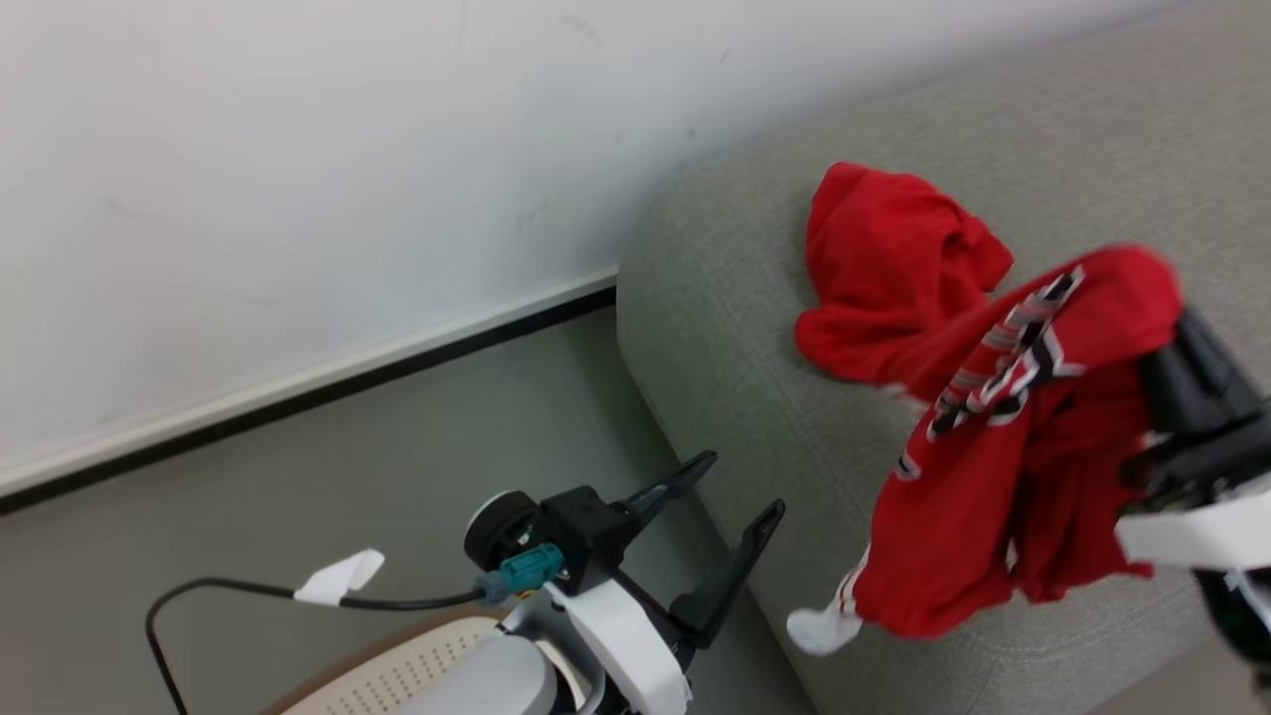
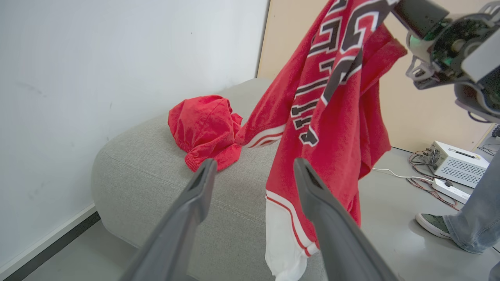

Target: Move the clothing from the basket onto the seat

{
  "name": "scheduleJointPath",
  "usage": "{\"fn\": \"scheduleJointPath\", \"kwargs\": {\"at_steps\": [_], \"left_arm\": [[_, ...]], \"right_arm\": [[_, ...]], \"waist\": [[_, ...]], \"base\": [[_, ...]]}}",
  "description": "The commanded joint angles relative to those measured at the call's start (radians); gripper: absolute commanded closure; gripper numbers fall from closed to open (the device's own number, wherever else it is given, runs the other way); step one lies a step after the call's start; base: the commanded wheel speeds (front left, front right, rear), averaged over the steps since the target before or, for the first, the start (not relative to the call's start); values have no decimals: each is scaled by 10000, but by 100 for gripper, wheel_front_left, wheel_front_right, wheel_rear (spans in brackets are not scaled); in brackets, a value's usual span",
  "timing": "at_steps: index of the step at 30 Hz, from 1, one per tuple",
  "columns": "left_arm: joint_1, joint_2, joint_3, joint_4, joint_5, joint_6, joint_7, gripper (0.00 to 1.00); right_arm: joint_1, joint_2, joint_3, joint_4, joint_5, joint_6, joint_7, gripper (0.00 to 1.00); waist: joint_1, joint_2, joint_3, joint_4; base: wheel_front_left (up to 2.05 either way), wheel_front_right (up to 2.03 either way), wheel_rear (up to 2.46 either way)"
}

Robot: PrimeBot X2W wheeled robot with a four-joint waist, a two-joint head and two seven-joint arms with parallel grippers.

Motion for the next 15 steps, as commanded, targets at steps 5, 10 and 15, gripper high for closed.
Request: {"fn": "scheduleJointPath", "kwargs": {"at_steps": [5,10,15], "left_arm": [[-396,174,-42,-194,146,5,235,0],[-706,433,-12,-434,271,49,539,0],[-1010,684,26,-728,443,102,816,0]], "right_arm": [[-1116,-669,-782,61,72,-23,-54,100],[-1736,-1406,-2012,222,262,-25,-50,100],[-2139,-1947,-2855,657,504,-25,-48,100]], "waist": [[0,0,977,609],[0,0,1890,1114],[0,0,2626,1508]], "base": [[0,0,0],[0,0,0],[0,0,0]]}}
